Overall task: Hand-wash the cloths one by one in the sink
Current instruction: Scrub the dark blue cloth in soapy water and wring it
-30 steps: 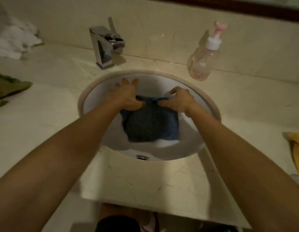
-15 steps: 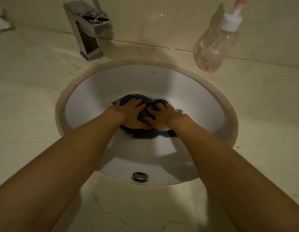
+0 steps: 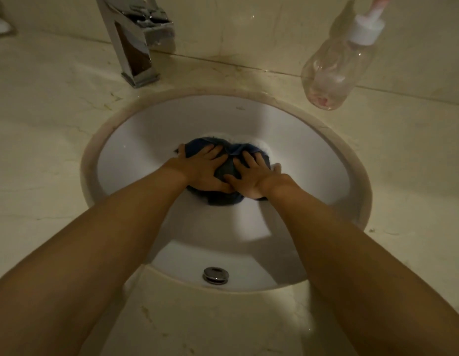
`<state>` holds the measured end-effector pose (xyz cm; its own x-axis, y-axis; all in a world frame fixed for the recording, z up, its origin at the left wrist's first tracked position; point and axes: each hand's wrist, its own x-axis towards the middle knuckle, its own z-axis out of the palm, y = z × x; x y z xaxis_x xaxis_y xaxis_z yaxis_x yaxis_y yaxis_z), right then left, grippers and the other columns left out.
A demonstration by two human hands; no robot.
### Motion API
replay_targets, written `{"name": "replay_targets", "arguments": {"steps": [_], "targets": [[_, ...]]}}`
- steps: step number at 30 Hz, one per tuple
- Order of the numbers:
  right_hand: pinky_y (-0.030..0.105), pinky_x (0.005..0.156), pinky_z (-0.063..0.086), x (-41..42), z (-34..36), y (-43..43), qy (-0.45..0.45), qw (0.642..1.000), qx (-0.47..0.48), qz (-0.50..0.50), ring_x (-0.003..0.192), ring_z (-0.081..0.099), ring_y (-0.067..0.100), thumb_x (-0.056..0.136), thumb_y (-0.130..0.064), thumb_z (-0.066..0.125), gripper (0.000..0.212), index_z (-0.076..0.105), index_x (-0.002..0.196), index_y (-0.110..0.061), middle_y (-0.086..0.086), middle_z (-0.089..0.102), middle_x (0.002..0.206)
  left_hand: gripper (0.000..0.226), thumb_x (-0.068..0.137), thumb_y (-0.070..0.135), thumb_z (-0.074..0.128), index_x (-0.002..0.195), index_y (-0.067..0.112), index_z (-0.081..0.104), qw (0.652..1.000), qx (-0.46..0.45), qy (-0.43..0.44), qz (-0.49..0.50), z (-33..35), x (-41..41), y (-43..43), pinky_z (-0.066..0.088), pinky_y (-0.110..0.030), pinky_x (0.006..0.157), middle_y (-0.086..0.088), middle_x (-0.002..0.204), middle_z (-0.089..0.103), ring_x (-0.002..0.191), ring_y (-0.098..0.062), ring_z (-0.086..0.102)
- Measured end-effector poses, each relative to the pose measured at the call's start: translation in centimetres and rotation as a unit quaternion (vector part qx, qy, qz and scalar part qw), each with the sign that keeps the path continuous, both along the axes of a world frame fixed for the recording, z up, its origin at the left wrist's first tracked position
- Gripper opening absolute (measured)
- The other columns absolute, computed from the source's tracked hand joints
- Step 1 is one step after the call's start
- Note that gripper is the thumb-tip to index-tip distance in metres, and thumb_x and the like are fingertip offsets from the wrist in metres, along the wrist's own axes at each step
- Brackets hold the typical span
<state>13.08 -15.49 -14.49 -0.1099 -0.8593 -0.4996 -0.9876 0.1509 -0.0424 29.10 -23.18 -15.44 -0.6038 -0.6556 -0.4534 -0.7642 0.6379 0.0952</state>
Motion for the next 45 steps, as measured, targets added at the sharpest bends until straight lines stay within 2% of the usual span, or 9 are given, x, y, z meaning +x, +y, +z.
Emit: {"name": "replay_targets", "arguments": {"steps": [5, 8, 10, 14, 19, 26, 31, 36, 45], "targets": [[0.066, 0.122, 0.007, 0.3, 0.2, 0.2, -0.017, 1.000, -0.023, -0.009, 0.159, -0.006, 0.026, 0.100, -0.071, 0.028, 0.076, 0.013, 0.165, -0.033, -0.005, -0.003, 0.173, 0.116, 0.065, 0.099, 0.034, 0.159, 0.039, 0.001, 1.000, 0.024, 0.018, -0.006, 0.3, 0.0, -0.1, 0.004, -0.067, 0.118, 0.009, 0.168, -0.006, 0.154, -0.019, -0.004], [0.051, 0.111, 0.040, 0.8, 2.3, 0.1, -0.097, 0.991, -0.087, -0.012, 0.141, 0.043, 0.033, 0.098, -0.067, 0.043, 0.065, 0.049, 0.149, -0.027, 0.007, 0.046, 0.155, 0.106, 0.069, 0.089, 0.048, 0.154, 0.028, 0.032, 0.996, 0.054, 0.069, -0.022, 2.8, 0.7, 0.0, 0.028, -0.053, 0.117, -0.005, 0.159, 0.031, 0.146, -0.030, 0.028], [0.041, 0.105, 0.047, 1.8, 4.8, 0.1, -0.177, 0.972, -0.153, -0.034, 0.128, 0.057, 0.033, 0.099, -0.061, 0.051, 0.059, 0.058, 0.142, -0.020, 0.010, 0.060, 0.142, 0.078, 0.082, 0.067, 0.062, 0.143, 0.021, 0.049, 0.991, 0.055, 0.122, 0.016, 4.9, 2.2, 0.3, 0.036, -0.039, 0.112, -0.008, 0.148, 0.047, 0.136, -0.031, 0.043], [0.030, 0.112, 0.037, 3.0, 10.7, -0.9, -0.273, 0.928, -0.241, -0.074, 0.141, 0.046, 0.026, 0.097, -0.054, 0.062, 0.074, 0.041, 0.156, -0.015, 0.008, 0.046, 0.158, 0.065, 0.096, 0.046, 0.062, 0.152, 0.026, 0.036, 0.967, 0.026, 0.221, 0.122, 10.6, 6.9, -0.7, 0.033, -0.029, 0.110, 0.000, 0.154, 0.041, 0.136, -0.022, 0.045], [0.024, 0.090, 0.041, 6.9, 18.1, -5.1, -0.258, 0.894, -0.366, -0.022, 0.122, 0.058, 0.018, 0.096, -0.057, 0.062, 0.067, 0.050, 0.148, -0.016, 0.002, 0.059, 0.139, 0.050, 0.093, 0.061, 0.052, 0.116, 0.019, 0.066, 0.909, -0.179, 0.334, 0.174, 19.0, 13.6, -3.2, 0.051, -0.040, 0.093, 0.000, 0.116, 0.065, 0.105, -0.023, 0.063], [0.041, 0.098, 0.052, 8.3, 23.0, -11.3, -0.417, 0.863, -0.281, -0.036, 0.119, 0.059, 0.028, 0.101, -0.028, 0.054, 0.040, 0.060, 0.139, -0.015, 0.003, 0.063, 0.124, 0.059, 0.088, 0.067, 0.057, 0.121, 0.019, 0.053, 0.901, -0.202, 0.341, 0.175, 22.5, 14.8, -8.1, 0.051, -0.043, 0.092, -0.005, 0.121, 0.060, 0.113, -0.022, 0.056], [0.041, 0.113, 0.044, 8.9, 22.8, -16.0, -0.272, 0.918, -0.283, 0.052, 0.135, 0.052, 0.022, 0.092, -0.062, 0.064, 0.080, 0.035, 0.159, -0.029, 0.004, 0.047, 0.155, 0.088, 0.075, 0.084, 0.052, 0.139, 0.024, 0.047, 0.915, -0.156, 0.329, 0.172, 22.4, 14.5, -11.5, 0.045, -0.037, 0.095, 0.001, 0.141, 0.052, 0.121, -0.015, 0.050], [0.049, 0.116, 0.037, 8.7, 23.2, -17.7, -0.144, 0.940, -0.289, 0.109, 0.142, 0.044, 0.031, 0.071, -0.096, 0.038, 0.104, 0.032, 0.158, -0.039, 0.009, 0.040, 0.160, 0.092, 0.076, 0.078, 0.054, 0.148, 0.024, 0.040, 0.922, -0.136, 0.330, 0.149, 22.7, 14.2, -12.8, 0.039, -0.037, 0.101, -0.001, 0.151, 0.046, 0.135, -0.020, 0.044], [0.045, 0.107, 0.037, 9.0, 24.6, -16.1, -0.051, 0.959, -0.261, 0.098, 0.138, 0.045, 0.037, 0.089, -0.084, 0.038, 0.089, 0.039, 0.156, -0.024, 0.016, 0.046, 0.153, 0.086, 0.083, 0.073, 0.056, 0.150, 0.023, 0.038, 0.930, -0.168, 0.294, 0.142, 23.2, 13.9, -12.6, 0.038, -0.037, 0.099, -0.003, 0.152, 0.045, 0.135, -0.023, 0.043]]}}
